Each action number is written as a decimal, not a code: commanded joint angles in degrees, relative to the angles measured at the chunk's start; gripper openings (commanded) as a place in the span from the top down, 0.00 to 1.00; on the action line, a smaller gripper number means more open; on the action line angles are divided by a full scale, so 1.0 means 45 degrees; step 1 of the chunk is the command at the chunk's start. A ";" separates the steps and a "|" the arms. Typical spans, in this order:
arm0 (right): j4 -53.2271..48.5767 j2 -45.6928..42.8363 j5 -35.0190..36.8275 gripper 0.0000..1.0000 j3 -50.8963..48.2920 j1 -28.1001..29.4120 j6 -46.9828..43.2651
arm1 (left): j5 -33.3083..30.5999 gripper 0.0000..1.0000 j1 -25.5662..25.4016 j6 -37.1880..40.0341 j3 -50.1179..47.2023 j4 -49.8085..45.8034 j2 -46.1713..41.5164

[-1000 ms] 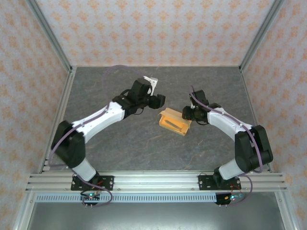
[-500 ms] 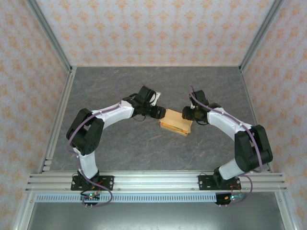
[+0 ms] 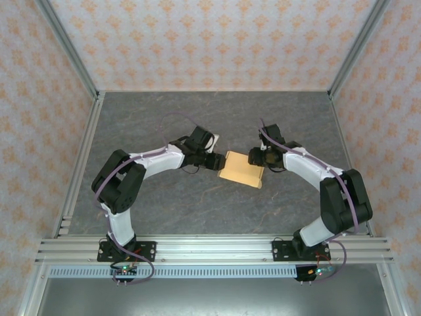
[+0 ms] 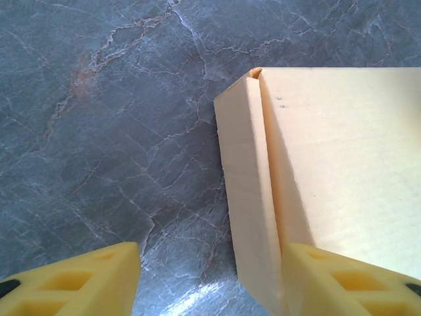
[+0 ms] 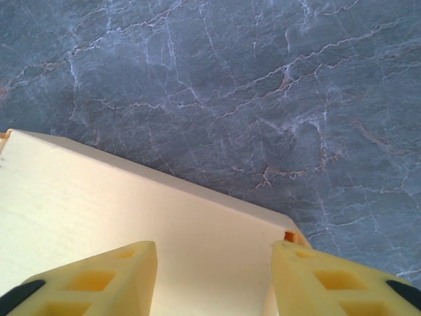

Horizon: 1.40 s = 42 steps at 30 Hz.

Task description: Fold the paper box

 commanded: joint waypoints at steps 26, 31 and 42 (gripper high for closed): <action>-0.1405 -0.2486 -0.1564 0.59 -0.2356 -0.1785 0.0713 | -0.0992 0.41 -0.0399 -0.0067 0.0226 -0.0113 -0.0329; -0.0932 -0.1817 -0.1865 0.63 -0.2251 -0.1790 0.0688 | -0.0986 0.41 -0.0433 -0.0045 0.0277 -0.0155 -0.0317; 0.0103 -0.1573 -0.2989 0.60 -0.2319 -0.1864 0.1223 | -0.1038 0.41 -0.0462 -0.0033 0.0182 -0.0133 -0.0463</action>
